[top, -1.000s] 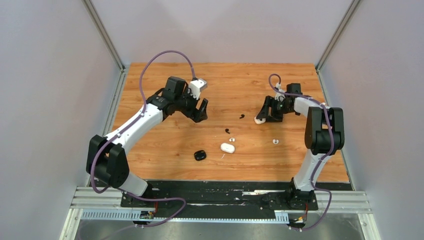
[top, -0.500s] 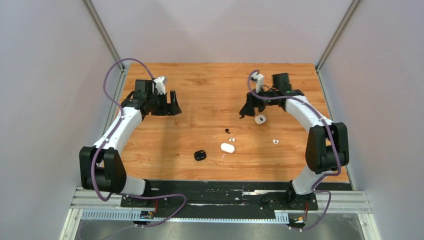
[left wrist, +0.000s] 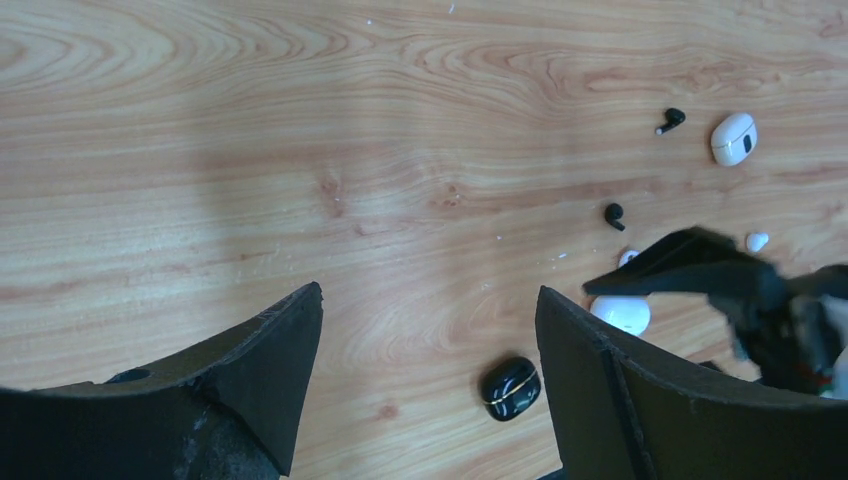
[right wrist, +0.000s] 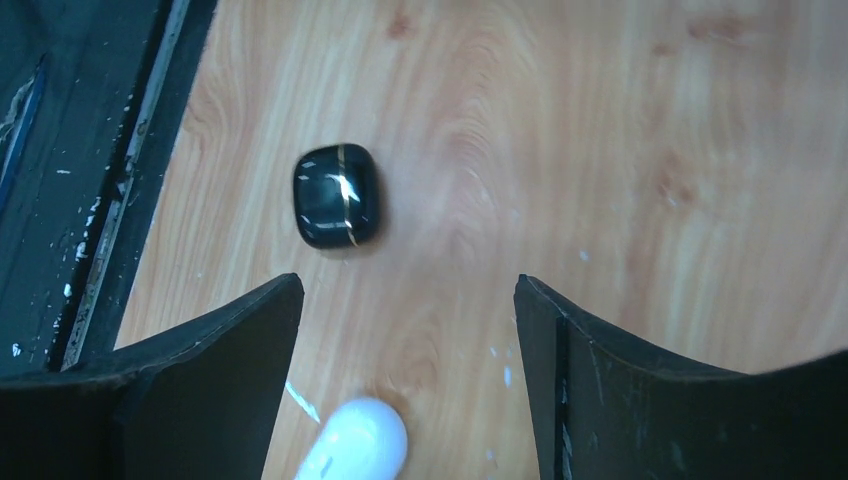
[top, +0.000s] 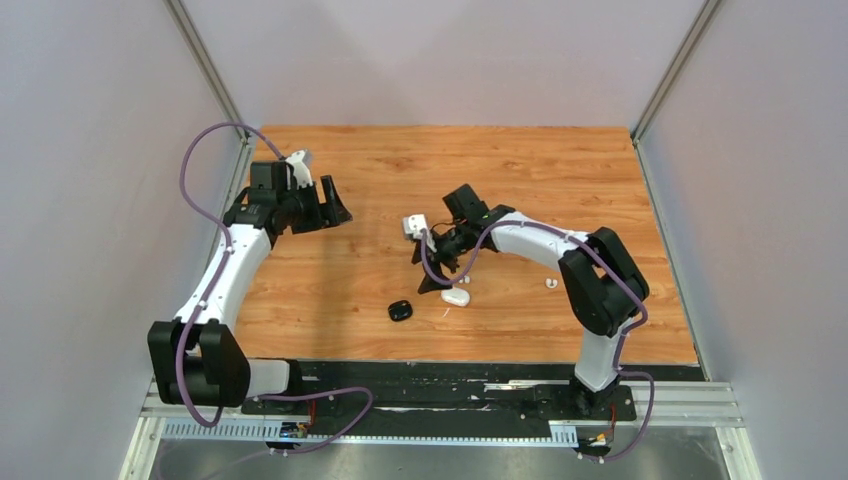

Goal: Insert the wireless bluetooth earbuds into the charging case
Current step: Pick up the charging case at the center of the board.

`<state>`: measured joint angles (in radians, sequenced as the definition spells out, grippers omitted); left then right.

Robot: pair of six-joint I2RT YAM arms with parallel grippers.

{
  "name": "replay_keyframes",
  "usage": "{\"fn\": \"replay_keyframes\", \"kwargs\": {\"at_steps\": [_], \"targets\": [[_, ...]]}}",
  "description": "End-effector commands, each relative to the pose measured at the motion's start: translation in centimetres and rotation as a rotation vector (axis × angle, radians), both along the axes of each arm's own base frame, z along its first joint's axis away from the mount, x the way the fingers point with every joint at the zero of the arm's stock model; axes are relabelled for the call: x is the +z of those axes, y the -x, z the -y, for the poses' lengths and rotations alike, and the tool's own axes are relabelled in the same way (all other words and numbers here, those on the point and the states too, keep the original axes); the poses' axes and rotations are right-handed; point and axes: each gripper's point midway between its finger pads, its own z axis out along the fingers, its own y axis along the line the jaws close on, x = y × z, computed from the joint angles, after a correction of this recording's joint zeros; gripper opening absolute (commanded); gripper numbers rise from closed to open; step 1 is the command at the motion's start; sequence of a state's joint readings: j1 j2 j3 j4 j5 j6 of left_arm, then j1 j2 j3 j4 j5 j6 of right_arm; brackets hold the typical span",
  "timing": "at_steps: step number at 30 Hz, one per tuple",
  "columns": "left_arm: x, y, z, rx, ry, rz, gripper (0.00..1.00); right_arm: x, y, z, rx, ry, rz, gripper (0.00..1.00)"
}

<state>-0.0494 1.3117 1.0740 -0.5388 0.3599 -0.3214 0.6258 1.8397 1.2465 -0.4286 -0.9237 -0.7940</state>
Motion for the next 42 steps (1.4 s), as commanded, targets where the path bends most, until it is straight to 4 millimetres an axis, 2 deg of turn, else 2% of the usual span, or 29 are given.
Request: {"fn": "replay_keyframes", "kwargs": {"at_steps": [1,5,12,13,16,25,29,33,38,42], "targets": [[1.5,0.5,-0.6,0.071,0.042,0.006,0.84,0.6,2.5,-3.6,0.195,-0.076,0.161,0.77],[1.6,0.4,-1.1,0.115,0.07,0.002,0.84,-0.7,4.2,-4.7,0.24,-0.052,0.157,0.76],[2.1,-0.2,-0.8,0.13,0.112,0.007,0.83,-3.5,4.4,-4.3,0.269,0.017,0.22,0.71],[2.2,-0.4,-1.6,0.154,0.114,0.011,0.83,-3.9,4.4,-4.3,0.272,0.028,0.224,0.69],[2.4,-0.6,-1.8,0.163,0.118,0.015,0.82,-4.7,4.5,-4.3,0.282,0.045,0.237,0.67],[1.2,-0.3,-2.0,0.175,0.121,-0.012,0.82,-4.8,6.3,-4.6,0.33,0.013,0.199,0.64],[0.9,-0.4,-1.8,0.177,0.136,-0.024,0.82,-5.5,6.7,-4.6,0.323,0.028,0.179,0.63],[0.6,-0.5,-1.7,0.175,0.144,-0.032,0.81,-6.5,6.7,-4.5,0.304,0.051,0.18,0.57],[0.2,-0.5,-1.5,0.175,0.153,-0.047,0.8,-6.6,6.2,-4.6,0.285,0.058,0.203,0.47],[-0.3,-0.8,-1.4,0.179,0.165,-0.057,0.79,-6.8,6.1,-4.7,0.286,0.054,0.208,0.44]]}}
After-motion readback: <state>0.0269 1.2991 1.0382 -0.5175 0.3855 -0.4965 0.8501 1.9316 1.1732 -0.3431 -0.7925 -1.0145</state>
